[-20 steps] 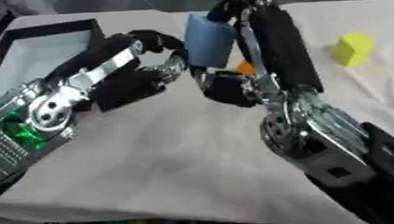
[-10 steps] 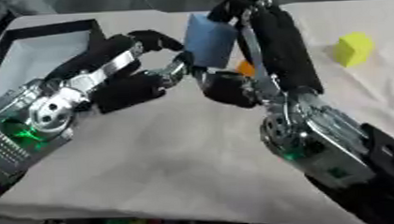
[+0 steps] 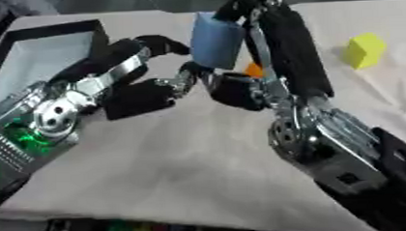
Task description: Pick up the objects with one hand, pass them to the other hand, and then place them into the box on the other side of the table.
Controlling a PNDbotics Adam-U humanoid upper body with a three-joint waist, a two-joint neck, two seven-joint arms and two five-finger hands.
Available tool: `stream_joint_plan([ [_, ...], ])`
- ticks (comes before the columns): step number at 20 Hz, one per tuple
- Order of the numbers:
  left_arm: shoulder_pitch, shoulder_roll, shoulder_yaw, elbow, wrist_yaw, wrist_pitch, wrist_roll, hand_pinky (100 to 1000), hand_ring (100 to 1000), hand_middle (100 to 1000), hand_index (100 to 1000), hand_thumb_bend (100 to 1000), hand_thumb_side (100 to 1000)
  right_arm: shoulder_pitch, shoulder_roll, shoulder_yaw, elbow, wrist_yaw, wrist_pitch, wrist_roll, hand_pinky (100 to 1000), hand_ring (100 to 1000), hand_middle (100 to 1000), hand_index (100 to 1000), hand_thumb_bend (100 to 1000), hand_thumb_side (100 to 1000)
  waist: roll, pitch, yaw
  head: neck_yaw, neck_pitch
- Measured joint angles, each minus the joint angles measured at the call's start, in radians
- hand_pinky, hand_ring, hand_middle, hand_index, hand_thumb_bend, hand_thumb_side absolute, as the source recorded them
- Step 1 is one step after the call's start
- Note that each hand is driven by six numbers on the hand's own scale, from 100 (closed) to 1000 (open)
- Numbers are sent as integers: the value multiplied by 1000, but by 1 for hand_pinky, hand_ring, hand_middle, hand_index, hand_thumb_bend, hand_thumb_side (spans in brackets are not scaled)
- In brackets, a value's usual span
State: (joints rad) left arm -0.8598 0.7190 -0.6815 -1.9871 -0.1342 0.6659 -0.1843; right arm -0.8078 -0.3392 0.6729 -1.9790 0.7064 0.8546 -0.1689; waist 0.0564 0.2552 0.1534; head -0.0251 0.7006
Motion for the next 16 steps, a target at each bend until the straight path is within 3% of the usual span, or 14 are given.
stream_joint_plan([
  [3,-2,-5,0,0,-8,10,-5,1000,991,899,932,100,796,2,0,0,0,-4,-1,-4,700,591,488,473,100,100,0,0,1,0,0],
  [5,-2,-9,0,0,-9,17,-7,1000,994,902,936,100,591,4,0,0,0,-8,-1,-7,698,590,487,472,100,100,0,0,1,0,0],
  [16,5,-18,2,0,12,58,47,1000,1000,913,959,100,588,8,-1,1,0,-21,-5,-16,693,586,484,469,100,100,0,0,5,-1,-9],
])
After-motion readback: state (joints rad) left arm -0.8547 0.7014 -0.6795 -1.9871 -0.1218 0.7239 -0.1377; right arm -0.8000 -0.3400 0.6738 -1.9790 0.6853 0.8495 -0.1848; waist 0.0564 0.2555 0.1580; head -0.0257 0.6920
